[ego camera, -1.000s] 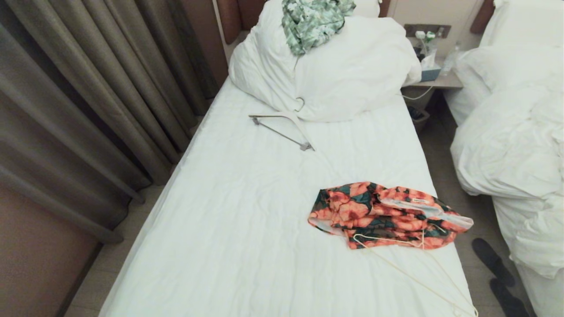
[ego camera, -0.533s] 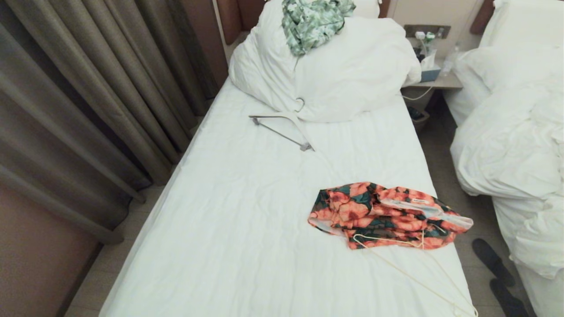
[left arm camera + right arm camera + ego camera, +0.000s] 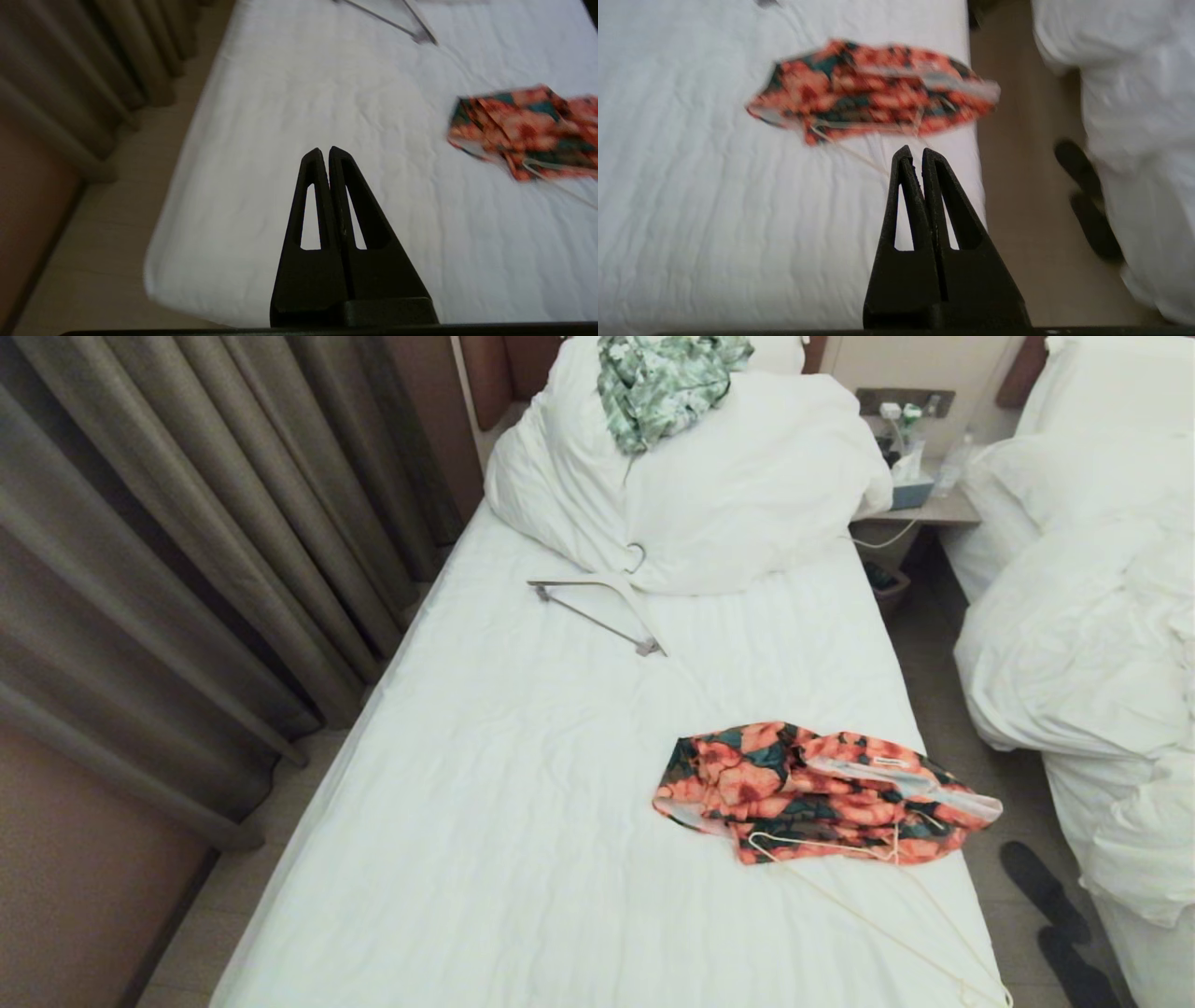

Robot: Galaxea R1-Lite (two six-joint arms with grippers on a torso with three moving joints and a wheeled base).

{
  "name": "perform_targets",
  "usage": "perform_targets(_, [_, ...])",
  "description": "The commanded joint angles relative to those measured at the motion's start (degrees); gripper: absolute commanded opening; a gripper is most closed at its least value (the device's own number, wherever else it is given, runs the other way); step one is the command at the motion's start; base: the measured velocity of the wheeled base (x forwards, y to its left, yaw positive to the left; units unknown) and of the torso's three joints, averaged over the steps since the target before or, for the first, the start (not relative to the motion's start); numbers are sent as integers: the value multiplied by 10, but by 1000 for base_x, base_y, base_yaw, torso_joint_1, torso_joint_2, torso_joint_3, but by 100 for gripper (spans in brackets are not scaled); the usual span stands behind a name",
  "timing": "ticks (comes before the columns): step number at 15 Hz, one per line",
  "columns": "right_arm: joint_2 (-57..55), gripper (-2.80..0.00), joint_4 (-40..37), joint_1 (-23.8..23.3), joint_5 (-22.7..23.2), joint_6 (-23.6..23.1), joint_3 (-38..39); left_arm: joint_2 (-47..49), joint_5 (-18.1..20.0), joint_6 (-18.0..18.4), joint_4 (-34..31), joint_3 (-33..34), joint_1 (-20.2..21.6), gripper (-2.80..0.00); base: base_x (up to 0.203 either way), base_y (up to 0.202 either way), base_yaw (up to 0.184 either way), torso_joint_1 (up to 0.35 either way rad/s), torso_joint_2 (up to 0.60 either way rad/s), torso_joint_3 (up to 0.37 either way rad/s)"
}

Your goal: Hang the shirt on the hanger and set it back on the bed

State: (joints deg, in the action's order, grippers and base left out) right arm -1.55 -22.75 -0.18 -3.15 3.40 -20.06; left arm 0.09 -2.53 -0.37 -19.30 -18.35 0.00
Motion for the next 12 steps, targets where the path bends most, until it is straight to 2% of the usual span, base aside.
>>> perform_targets(1, [15,-280,106,-1,16,-6,58,-1,21,10,44,75,0,-280,0,0,0,0,0,0])
perform_targets(3, [15,-280,241,-1,50,-20,133,-1,32,60,115,144,0,-280,0,0,0,0,0,0])
perform_targets(4, [15,-280,281,-1,59,-29,164,-1,36,82,155,160,0,-280,0,0,0,0,0,0])
perform_targets(5, [15,-280,304,-1,63,-43,190,-1,37,87,162,163,0,-280,0,0,0,0,0,0])
perform_targets(10, [15,-280,265,-1,62,-76,201,-1,43,85,168,176,0,-280,0,0,0,0,0,0])
perform_targets(12, [14,-280,217,-1,51,-81,199,-1,43,80,168,176,0,-280,0,0,0,0,0,0])
